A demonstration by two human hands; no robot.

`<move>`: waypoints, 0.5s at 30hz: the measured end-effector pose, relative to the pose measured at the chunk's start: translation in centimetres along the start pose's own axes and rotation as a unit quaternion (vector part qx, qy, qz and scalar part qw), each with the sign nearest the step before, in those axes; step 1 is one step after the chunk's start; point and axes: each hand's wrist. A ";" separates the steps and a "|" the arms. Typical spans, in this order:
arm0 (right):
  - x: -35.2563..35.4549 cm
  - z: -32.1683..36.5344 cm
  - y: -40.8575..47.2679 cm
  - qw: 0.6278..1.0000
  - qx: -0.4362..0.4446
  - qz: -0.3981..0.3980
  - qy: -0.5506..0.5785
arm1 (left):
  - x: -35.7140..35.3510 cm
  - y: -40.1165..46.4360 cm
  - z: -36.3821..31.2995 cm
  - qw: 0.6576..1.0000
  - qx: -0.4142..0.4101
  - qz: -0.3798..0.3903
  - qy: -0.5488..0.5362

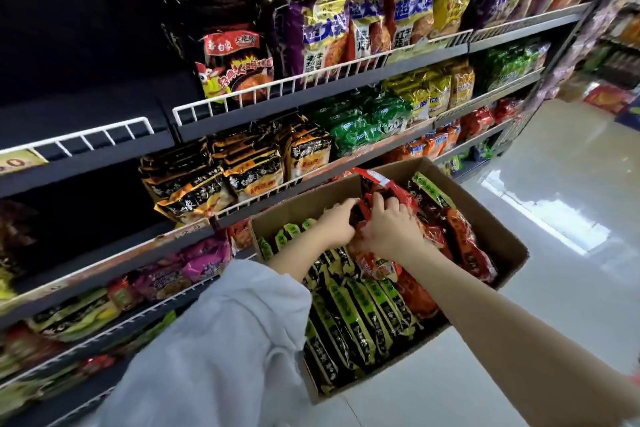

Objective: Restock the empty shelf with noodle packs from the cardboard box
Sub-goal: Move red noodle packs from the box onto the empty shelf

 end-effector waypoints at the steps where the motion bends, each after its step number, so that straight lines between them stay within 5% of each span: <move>1: -0.5 -0.1 0.1 1.000 0.000 -0.002 -0.028 | -0.3 0.2 -0.2 1.000 0.012 -0.006 -0.007; 6: -1.5 -1.4 0.3 0.997 0.052 -0.042 -0.035 | -1.6 -0.5 -0.6 0.993 0.065 -0.036 -0.087; 15: 2.3 -2.8 -1.1 0.967 0.173 -0.113 0.146 | -1.5 -4.5 -0.1 0.961 0.113 -0.149 -0.204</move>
Point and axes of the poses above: each hand's wrist, its own y-axis towards the middle knuckle, its own x-axis out of the back of the hand, z = x × y, and after that the axes turned 14 degrees about x, right-handed
